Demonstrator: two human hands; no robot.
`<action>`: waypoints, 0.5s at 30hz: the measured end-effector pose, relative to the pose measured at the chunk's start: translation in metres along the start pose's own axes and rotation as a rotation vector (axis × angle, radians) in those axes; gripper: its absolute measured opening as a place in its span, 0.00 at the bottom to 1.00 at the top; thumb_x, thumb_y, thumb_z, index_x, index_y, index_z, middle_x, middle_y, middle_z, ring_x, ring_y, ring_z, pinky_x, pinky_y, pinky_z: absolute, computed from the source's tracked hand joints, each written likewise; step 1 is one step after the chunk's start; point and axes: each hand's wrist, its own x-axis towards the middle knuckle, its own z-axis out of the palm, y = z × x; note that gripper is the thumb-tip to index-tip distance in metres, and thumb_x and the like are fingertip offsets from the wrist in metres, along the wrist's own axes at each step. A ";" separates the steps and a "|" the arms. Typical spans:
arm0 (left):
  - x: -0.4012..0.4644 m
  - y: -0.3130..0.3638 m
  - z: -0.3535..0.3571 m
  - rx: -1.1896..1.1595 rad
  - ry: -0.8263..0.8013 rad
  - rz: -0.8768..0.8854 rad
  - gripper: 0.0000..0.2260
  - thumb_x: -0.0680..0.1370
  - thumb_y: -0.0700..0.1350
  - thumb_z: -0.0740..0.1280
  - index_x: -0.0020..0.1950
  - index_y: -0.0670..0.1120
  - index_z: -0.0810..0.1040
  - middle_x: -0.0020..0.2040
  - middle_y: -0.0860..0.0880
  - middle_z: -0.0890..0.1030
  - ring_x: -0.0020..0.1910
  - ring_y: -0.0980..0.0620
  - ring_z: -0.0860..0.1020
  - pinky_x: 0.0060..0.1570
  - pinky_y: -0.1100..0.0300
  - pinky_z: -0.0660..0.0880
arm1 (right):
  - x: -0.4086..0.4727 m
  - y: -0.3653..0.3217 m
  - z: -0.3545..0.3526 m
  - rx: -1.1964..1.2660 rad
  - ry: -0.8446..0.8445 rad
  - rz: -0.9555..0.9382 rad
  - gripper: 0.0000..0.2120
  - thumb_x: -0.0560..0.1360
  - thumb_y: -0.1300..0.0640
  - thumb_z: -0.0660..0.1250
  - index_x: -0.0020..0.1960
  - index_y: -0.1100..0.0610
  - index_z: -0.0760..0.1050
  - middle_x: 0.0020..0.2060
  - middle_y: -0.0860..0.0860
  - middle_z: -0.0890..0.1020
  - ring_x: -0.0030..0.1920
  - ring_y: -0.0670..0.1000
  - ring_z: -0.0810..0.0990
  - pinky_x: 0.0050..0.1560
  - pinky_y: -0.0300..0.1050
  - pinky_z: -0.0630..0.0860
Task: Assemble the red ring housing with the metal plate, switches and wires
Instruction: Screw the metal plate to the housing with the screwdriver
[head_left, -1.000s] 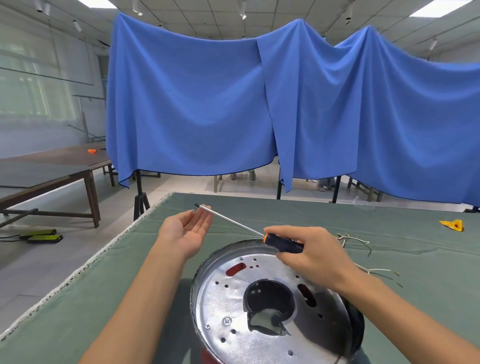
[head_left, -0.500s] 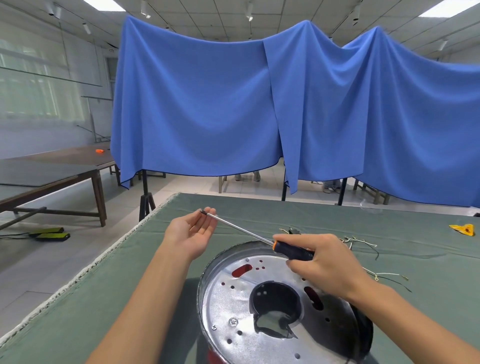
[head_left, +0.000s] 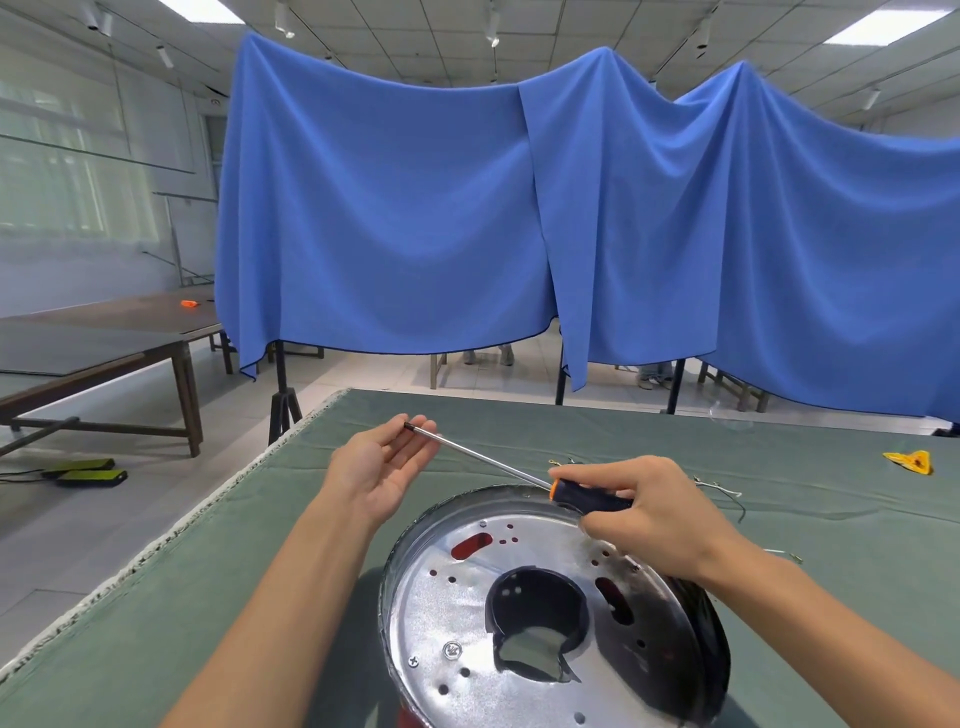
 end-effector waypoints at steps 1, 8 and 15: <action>-0.001 -0.001 0.002 -0.010 -0.002 0.003 0.06 0.80 0.34 0.60 0.45 0.35 0.74 0.37 0.40 0.81 0.34 0.46 0.83 0.40 0.50 0.82 | 0.002 0.001 -0.002 0.045 -0.017 0.016 0.23 0.63 0.59 0.67 0.49 0.33 0.80 0.45 0.35 0.84 0.44 0.44 0.83 0.46 0.45 0.81; -0.005 -0.010 0.010 -0.037 0.005 0.040 0.07 0.81 0.37 0.60 0.44 0.35 0.74 0.34 0.40 0.83 0.37 0.45 0.83 0.44 0.49 0.81 | 0.005 0.002 -0.012 0.368 -0.177 0.167 0.18 0.66 0.67 0.72 0.47 0.46 0.85 0.35 0.56 0.85 0.24 0.52 0.73 0.27 0.37 0.72; -0.025 -0.035 0.033 0.167 -0.083 0.014 0.08 0.81 0.38 0.60 0.49 0.33 0.74 0.44 0.38 0.82 0.40 0.44 0.83 0.40 0.54 0.80 | 0.002 0.001 -0.001 0.461 -0.163 0.192 0.17 0.69 0.65 0.71 0.53 0.47 0.82 0.40 0.56 0.86 0.28 0.53 0.78 0.32 0.39 0.77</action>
